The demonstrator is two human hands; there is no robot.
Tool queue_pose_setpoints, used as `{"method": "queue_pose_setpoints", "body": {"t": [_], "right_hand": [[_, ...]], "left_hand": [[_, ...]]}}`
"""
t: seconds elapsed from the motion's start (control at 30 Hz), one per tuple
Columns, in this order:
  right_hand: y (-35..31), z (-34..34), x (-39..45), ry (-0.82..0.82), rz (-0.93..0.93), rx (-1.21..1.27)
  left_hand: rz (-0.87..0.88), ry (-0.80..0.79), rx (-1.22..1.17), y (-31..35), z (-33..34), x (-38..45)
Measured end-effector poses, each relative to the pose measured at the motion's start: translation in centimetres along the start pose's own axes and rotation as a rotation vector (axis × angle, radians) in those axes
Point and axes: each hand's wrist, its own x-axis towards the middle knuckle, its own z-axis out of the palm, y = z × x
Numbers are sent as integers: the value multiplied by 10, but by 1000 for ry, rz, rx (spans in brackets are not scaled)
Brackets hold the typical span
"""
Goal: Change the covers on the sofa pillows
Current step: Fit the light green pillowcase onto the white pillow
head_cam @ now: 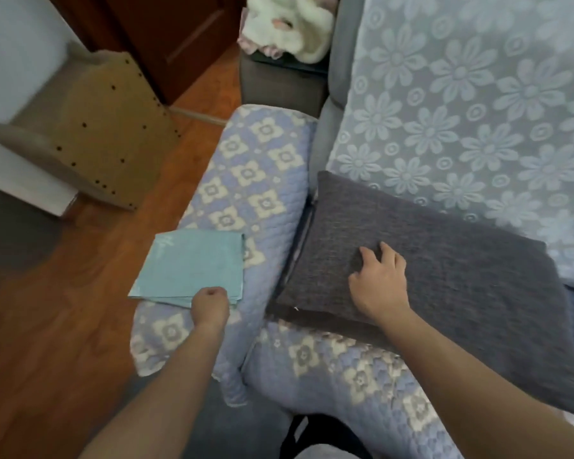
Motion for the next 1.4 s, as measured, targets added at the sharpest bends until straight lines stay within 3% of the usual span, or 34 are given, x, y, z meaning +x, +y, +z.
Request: {"method": "queue_pose_setpoints", "body": {"t": [0.17,0.27,0.4,0.5,0.57,0.67,0.8,0.93,1.03,1.17,1.3,1.4], "right_hand": [[10,10,-3,-48,-54,-147],[19,4,-3,-40,-61,-137],[28,-5,-5,-75,-49,-74],[36,-15,-10,-147,-28,-46],[44,-23,-15,-185,10,17],[55,-42,-39,-227,82,214],[77,-72,-89,-229,154,458],[89,-123,-141,-191,33,538],[69,-195,-189,-84,-242,625],[40,-284,-282,-48,-644,832],[92,-334,-365,374,-737,899],[156,-357,-419,592,-760,955]], "left_hand": [[-378,-106,-510,5,9,33],[-502,-96,-583,-2,21,61],[-466,-52,-525,3,23,59],[-353,116,-507,24,6,31],[-90,153,-377,49,-11,-7],[375,29,-317,85,-53,-88],[659,-139,-391,162,-112,-186],[908,-253,-482,245,-149,-304],[1001,-380,-554,268,-144,-413],[1000,-635,-597,273,-118,-533],[1041,-839,-654,260,-82,-651],[1097,-943,-662,241,-51,-734]]}}
